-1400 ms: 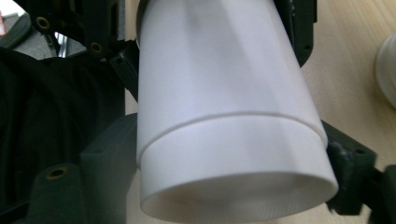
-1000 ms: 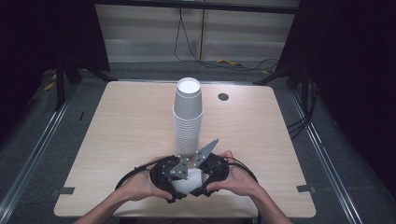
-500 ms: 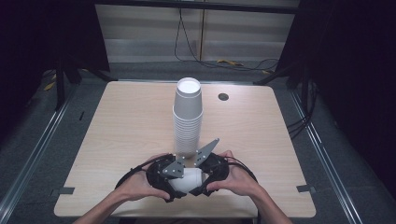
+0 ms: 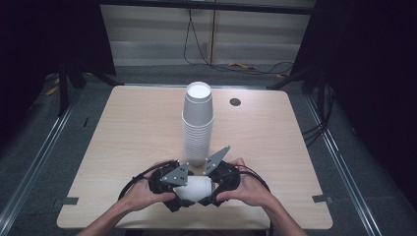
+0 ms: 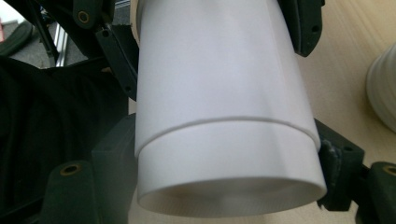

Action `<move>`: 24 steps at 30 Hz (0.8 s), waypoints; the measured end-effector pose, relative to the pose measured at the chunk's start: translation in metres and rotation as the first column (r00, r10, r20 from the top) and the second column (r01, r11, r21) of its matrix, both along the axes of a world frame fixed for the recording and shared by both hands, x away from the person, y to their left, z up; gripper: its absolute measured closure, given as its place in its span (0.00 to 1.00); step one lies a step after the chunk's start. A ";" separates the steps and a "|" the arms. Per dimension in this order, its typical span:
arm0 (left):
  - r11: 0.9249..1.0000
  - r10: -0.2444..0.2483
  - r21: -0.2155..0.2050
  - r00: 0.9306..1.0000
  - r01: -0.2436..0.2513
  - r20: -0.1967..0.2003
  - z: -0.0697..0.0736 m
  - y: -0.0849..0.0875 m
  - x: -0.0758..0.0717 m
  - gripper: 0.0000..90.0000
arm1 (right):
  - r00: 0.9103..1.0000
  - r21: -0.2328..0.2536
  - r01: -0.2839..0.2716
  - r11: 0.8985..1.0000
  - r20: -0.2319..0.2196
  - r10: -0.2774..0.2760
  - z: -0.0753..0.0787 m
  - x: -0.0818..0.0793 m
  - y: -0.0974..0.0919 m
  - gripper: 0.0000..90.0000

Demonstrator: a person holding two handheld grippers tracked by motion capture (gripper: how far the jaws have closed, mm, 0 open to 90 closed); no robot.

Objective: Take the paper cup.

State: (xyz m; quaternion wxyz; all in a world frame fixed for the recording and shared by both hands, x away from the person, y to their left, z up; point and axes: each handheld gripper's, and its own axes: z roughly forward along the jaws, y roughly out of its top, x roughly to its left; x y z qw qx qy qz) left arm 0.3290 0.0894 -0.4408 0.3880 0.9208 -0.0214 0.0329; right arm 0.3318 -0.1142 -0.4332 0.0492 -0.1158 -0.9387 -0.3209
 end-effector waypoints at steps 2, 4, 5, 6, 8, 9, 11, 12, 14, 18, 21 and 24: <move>1.000 0.001 -0.013 1.000 -0.001 0.001 0.001 0.001 0.000 0.15 | 1.000 0.003 0.005 1.000 0.005 -0.006 0.001 -0.001 0.000 0.27; 0.999 0.009 -0.032 1.000 -0.008 0.003 0.002 0.002 -0.001 0.15 | 1.000 0.006 0.007 1.000 -0.002 -0.007 0.001 -0.001 -0.001 0.27; 0.999 0.007 -0.036 1.000 -0.007 0.004 0.002 0.002 -0.001 0.15 | 1.000 0.008 0.004 1.000 0.004 -0.004 0.002 -0.001 -0.001 0.27; 0.999 0.014 -0.043 1.000 -0.014 0.001 0.003 0.002 -0.002 0.15 | 1.000 0.007 0.001 1.000 0.003 -0.001 0.002 -0.001 -0.001 0.27; 0.998 0.013 -0.056 1.000 -0.013 -0.005 0.003 0.002 -0.001 0.15 | 1.000 0.009 0.006 1.000 0.006 -0.006 0.003 -0.001 -0.002 0.27; 0.998 0.011 -0.060 1.000 -0.011 -0.006 0.004 0.002 -0.001 0.16 | 1.000 0.012 0.005 1.000 0.003 -0.005 0.003 -0.001 -0.003 0.26; 0.998 0.004 -0.066 1.000 -0.005 -0.009 0.004 0.003 -0.001 0.16 | 1.000 0.016 0.004 1.000 0.005 -0.004 0.003 -0.001 -0.003 0.26; 0.998 0.004 -0.070 1.000 -0.005 -0.009 0.004 0.003 -0.001 0.16 | 1.000 0.010 0.000 1.000 0.004 0.000 0.003 -0.001 -0.003 0.26; 0.997 0.002 -0.080 1.000 -0.005 -0.028 0.004 0.004 -0.001 0.16 | 1.000 0.000 -0.002 1.000 0.000 0.002 0.003 -0.002 -0.003 0.26; 0.991 0.005 -0.136 0.999 -0.012 -0.050 0.008 0.007 0.002 0.18 | 1.000 0.004 0.004 1.000 0.002 -0.004 0.001 -0.002 -0.003 0.26; 0.986 0.008 -0.165 0.998 -0.019 -0.064 0.010 0.010 0.004 0.17 | 1.000 0.006 0.001 1.000 0.001 -0.001 0.000 -0.001 -0.003 0.27; 0.984 0.012 -0.179 0.998 -0.023 -0.060 0.010 0.011 0.004 0.17 | 1.000 0.008 0.003 1.000 -0.004 -0.003 0.000 -0.001 -0.003 0.26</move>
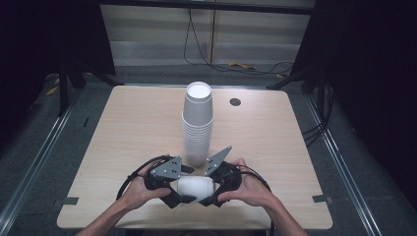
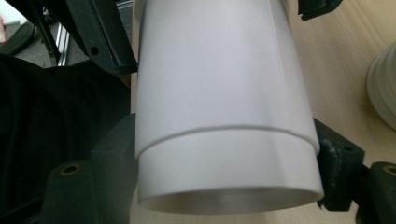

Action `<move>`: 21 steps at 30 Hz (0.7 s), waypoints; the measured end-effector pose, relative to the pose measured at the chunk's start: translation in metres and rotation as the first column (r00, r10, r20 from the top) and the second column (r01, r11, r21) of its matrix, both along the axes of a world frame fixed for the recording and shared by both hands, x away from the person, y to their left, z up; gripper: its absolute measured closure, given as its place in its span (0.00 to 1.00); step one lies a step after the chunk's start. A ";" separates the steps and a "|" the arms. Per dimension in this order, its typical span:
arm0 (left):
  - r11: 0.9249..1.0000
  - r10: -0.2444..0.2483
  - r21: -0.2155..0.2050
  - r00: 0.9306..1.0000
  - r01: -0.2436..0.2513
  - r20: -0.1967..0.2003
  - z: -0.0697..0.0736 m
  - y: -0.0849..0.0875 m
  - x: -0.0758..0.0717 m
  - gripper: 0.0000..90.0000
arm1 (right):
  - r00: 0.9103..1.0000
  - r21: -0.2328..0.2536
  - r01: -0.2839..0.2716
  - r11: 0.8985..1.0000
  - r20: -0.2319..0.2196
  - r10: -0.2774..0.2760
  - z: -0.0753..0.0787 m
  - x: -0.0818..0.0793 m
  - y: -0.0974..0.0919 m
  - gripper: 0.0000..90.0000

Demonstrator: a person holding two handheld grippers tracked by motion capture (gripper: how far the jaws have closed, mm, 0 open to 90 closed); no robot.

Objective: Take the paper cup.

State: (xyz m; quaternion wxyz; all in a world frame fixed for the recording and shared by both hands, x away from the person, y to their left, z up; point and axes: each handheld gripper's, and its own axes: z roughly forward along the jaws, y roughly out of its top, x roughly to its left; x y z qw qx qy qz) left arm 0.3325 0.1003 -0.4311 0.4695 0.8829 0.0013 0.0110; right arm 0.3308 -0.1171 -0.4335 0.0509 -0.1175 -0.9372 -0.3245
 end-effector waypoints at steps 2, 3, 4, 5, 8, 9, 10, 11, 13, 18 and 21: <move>1.000 0.002 -0.010 1.000 -0.002 -0.003 0.001 0.000 0.000 0.17 | 1.000 -0.003 -0.001 1.000 0.000 0.001 0.000 0.000 0.000 0.26; 1.000 0.005 -0.017 1.000 -0.005 -0.004 0.001 0.001 0.000 0.17 | 1.000 -0.003 0.000 1.000 0.003 0.000 0.000 0.001 -0.001 0.26; 0.999 0.008 -0.031 1.000 -0.008 -0.005 0.002 0.001 -0.001 0.17 | 1.000 -0.006 0.004 1.000 -0.003 -0.004 0.000 0.000 -0.001 0.26; 0.999 0.008 -0.040 1.000 -0.008 -0.007 0.002 0.001 -0.001 0.17 | 1.000 -0.004 0.005 1.000 -0.001 -0.005 0.000 0.000 -0.002 0.26; 0.997 0.023 -0.072 1.000 -0.024 -0.012 0.003 0.003 0.000 0.17 | 1.000 -0.001 0.012 1.000 0.002 -0.012 0.001 0.000 -0.004 0.26; 0.996 0.031 -0.086 0.999 -0.032 -0.019 0.003 0.004 0.000 0.17 | 1.000 0.001 0.012 1.000 0.001 -0.012 0.002 0.000 -0.005 0.26; 0.995 0.039 -0.091 0.999 -0.040 -0.013 0.004 0.005 0.001 0.17 | 1.000 -0.002 0.023 1.000 0.010 -0.023 0.002 0.000 -0.006 0.26; 0.993 0.051 -0.104 0.999 -0.053 -0.016 0.004 0.006 0.002 0.17 | 1.000 0.002 0.025 1.000 0.014 -0.025 0.003 -0.001 -0.007 0.26; 0.988 0.071 -0.134 0.997 -0.073 -0.023 0.005 0.009 0.004 0.17 | 0.999 0.000 0.033 0.999 0.016 -0.033 0.003 0.000 -0.009 0.26; 0.977 0.114 -0.174 0.992 -0.122 -0.056 0.002 0.015 0.008 0.17 | 0.999 0.012 0.048 0.999 0.016 -0.048 0.001 0.001 -0.014 0.26; 0.973 0.128 -0.184 0.990 -0.139 -0.066 0.001 0.016 0.008 0.17 | 0.998 0.006 0.058 0.998 0.012 -0.058 -0.002 0.001 -0.016 0.26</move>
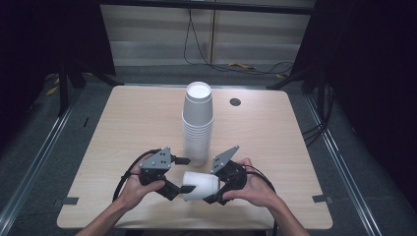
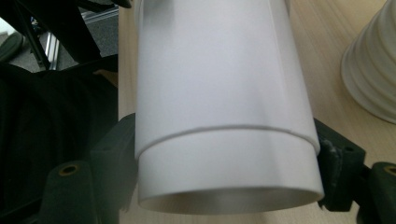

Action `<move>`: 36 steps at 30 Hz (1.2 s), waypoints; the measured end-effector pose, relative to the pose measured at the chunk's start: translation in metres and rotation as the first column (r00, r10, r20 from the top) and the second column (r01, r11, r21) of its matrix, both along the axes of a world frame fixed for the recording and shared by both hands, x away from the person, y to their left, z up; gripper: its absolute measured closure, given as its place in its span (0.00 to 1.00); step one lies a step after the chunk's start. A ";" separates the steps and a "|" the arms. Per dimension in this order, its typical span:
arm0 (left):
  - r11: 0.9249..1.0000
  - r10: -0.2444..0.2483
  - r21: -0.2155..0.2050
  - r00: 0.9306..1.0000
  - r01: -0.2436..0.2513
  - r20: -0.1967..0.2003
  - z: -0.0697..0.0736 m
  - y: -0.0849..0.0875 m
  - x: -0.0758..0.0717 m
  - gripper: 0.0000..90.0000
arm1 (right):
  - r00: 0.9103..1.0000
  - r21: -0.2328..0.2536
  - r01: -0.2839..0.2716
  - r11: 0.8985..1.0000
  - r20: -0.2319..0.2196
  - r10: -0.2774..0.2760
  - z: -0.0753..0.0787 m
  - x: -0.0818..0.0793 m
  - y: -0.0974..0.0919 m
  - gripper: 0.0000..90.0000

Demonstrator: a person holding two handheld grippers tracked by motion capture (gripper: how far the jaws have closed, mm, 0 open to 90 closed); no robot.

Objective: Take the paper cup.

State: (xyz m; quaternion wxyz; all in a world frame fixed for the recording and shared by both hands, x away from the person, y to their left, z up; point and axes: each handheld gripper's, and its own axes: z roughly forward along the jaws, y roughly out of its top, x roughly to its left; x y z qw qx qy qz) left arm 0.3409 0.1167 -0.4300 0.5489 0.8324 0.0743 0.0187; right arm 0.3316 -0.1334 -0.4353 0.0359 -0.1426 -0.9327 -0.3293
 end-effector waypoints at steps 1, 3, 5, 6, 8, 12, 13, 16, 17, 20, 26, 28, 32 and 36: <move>1.000 0.004 -0.008 1.000 -0.004 0.001 0.000 0.001 0.000 0.17 | 1.000 0.005 0.005 1.000 0.002 -0.005 0.000 0.000 -0.001 0.26; 1.000 0.018 -0.025 1.000 -0.018 -0.007 0.001 0.003 0.001 0.17 | 1.000 0.020 0.013 1.000 0.002 -0.013 0.000 0.001 -0.004 0.26; 0.999 0.023 -0.039 1.000 -0.024 -0.018 0.001 0.004 0.002 0.17 | 0.999 0.031 0.029 0.999 0.017 -0.029 0.001 0.002 -0.007 0.26; 0.999 0.026 -0.035 1.000 -0.027 -0.017 0.001 0.005 0.003 0.17 | 0.999 0.037 0.030 0.999 0.024 -0.031 0.001 0.002 -0.008 0.26; 0.998 0.028 -0.051 0.999 -0.029 -0.022 0.000 0.005 0.004 0.17 | 0.999 0.052 0.038 0.998 0.024 -0.040 0.001 0.002 -0.012 0.26; 0.998 0.036 -0.051 0.999 -0.037 -0.018 -0.001 0.006 0.005 0.17 | 0.998 0.084 0.049 0.995 0.040 -0.053 -0.002 0.002 -0.017 0.26; 0.998 0.038 -0.058 0.999 -0.039 -0.018 -0.001 0.006 0.005 0.17 | 0.997 0.080 0.050 0.996 0.052 -0.054 -0.002 0.001 -0.018 0.26; 0.996 0.041 -0.077 0.999 -0.043 -0.030 0.000 0.008 0.006 0.17 | 0.996 0.101 0.057 0.993 0.058 -0.063 -0.001 0.000 -0.019 0.26; 0.995 0.042 -0.086 0.999 -0.045 -0.035 0.000 0.009 0.006 0.17 | 0.996 0.113 0.062 0.992 0.060 -0.069 -0.001 0.000 -0.020 0.26; 0.994 0.045 -0.094 0.999 -0.047 -0.028 0.000 0.010 0.006 0.17 | 0.995 0.154 0.072 0.985 0.052 -0.081 -0.001 0.002 -0.023 0.26; 0.995 0.038 -0.093 0.999 -0.041 -0.030 0.001 0.011 0.005 0.17 | 0.995 0.191 0.093 0.977 0.025 -0.100 -0.003 0.004 -0.030 0.26; 0.995 0.036 -0.097 0.999 -0.039 -0.033 0.001 0.011 0.005 0.17 | 0.995 0.214 0.096 0.972 0.017 -0.102 -0.003 0.004 -0.031 0.26; 0.994 0.023 -0.103 0.999 -0.027 -0.039 0.002 0.013 0.005 0.17 | 0.994 0.260 0.096 0.961 0.018 -0.105 -0.001 0.005 -0.033 0.26; 0.992 0.021 -0.123 0.999 -0.027 -0.045 0.003 0.017 0.006 0.17 | 0.994 0.307 0.097 0.947 0.023 -0.110 -0.003 0.006 -0.035 0.26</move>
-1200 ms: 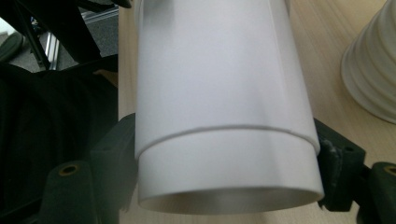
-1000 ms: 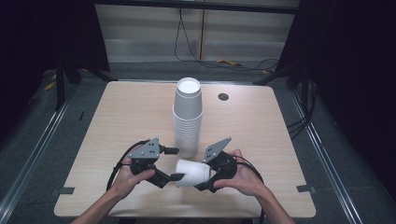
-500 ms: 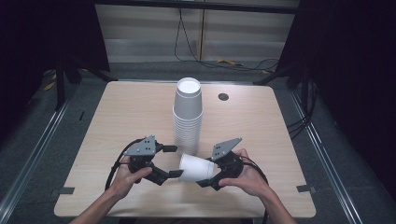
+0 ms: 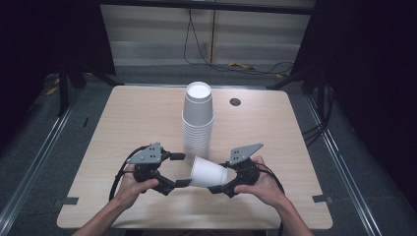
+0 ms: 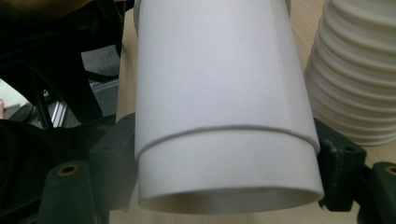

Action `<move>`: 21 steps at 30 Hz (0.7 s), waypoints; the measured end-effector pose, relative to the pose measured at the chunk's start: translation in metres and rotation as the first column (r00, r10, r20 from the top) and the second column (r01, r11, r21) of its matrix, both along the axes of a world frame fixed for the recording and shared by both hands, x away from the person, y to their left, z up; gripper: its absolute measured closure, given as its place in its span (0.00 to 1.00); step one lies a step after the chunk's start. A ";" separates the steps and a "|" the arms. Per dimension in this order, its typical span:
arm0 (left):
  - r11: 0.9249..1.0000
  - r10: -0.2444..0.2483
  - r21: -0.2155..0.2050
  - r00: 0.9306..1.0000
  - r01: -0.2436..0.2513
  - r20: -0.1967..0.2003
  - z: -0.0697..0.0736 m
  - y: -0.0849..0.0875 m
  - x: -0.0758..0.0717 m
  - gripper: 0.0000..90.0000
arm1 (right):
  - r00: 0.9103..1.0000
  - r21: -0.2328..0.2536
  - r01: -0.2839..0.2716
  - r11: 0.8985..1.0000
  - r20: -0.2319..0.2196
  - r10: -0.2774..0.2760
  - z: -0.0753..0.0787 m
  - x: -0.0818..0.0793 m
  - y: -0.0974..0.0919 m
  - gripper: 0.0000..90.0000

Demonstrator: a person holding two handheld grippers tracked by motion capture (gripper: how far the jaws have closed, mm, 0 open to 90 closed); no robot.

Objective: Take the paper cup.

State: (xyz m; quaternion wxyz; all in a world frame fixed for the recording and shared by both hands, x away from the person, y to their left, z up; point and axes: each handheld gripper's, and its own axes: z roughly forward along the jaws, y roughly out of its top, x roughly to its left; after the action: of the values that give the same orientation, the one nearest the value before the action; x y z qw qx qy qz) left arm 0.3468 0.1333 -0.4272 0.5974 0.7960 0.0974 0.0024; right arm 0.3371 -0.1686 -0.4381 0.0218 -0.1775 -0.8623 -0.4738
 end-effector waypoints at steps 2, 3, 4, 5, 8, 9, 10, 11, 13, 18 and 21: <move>1.000 0.001 0.001 1.000 -0.001 0.005 0.000 0.001 0.001 0.17 | 1.000 0.023 0.006 1.000 -0.003 -0.006 -0.002 0.001 -0.001 0.26; 1.000 0.014 -0.003 1.000 -0.014 0.003 0.000 0.001 0.001 0.17 | 1.000 0.029 0.007 1.000 -0.005 -0.007 -0.002 0.001 -0.001 0.26; 1.000 0.014 -0.007 1.000 -0.014 -0.003 0.000 0.001 0.001 0.17 | 1.000 0.041 0.010 0.999 -0.006 -0.010 -0.004 0.002 -0.001 0.26; 1.000 0.018 -0.009 1.000 -0.018 -0.001 0.000 0.002 0.002 0.17 | 1.000 0.043 0.012 0.999 -0.006 -0.011 -0.005 0.003 -0.001 0.26; 1.000 0.021 -0.015 1.000 -0.021 -0.004 0.001 0.004 0.003 0.17 | 1.000 0.078 0.011 0.997 -0.014 -0.010 -0.006 0.003 -0.001 0.26; 0.999 0.024 -0.029 1.000 -0.024 -0.008 0.001 0.004 0.003 0.17 | 1.000 0.082 0.011 0.997 -0.014 -0.010 -0.007 0.004 -0.001 0.26; 0.999 0.023 -0.031 1.000 -0.024 -0.012 0.001 0.005 0.004 0.17 | 1.000 0.088 0.015 0.996 -0.013 -0.014 -0.007 0.003 -0.001 0.26; 0.999 0.029 -0.024 0.999 -0.030 -0.014 0.001 0.005 0.004 0.17 | 1.000 0.098 0.014 0.995 -0.019 -0.013 -0.008 0.004 -0.001 0.26; 1.000 0.013 -0.024 1.000 -0.013 -0.013 0.001 0.005 0.003 0.17 | 0.999 0.111 0.034 0.993 -0.008 -0.033 -0.010 0.004 -0.002 0.26; 1.000 -0.004 -0.028 1.000 0.004 -0.013 0.000 0.002 0.002 0.17 | 0.999 0.161 0.032 0.986 -0.007 -0.032 -0.013 0.003 -0.001 0.26; 1.000 0.005 -0.021 1.000 -0.005 -0.019 0.000 0.002 0.003 0.17 | 0.999 0.190 0.038 0.981 -0.015 -0.036 -0.014 0.004 -0.002 0.26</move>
State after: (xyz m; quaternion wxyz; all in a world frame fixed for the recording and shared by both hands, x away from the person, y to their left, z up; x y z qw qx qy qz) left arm 0.3497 0.1351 -0.4274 0.6049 0.7893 0.1049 -0.0045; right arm 0.3406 -0.1706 -0.4518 0.0347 -0.1932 -0.8094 -0.5534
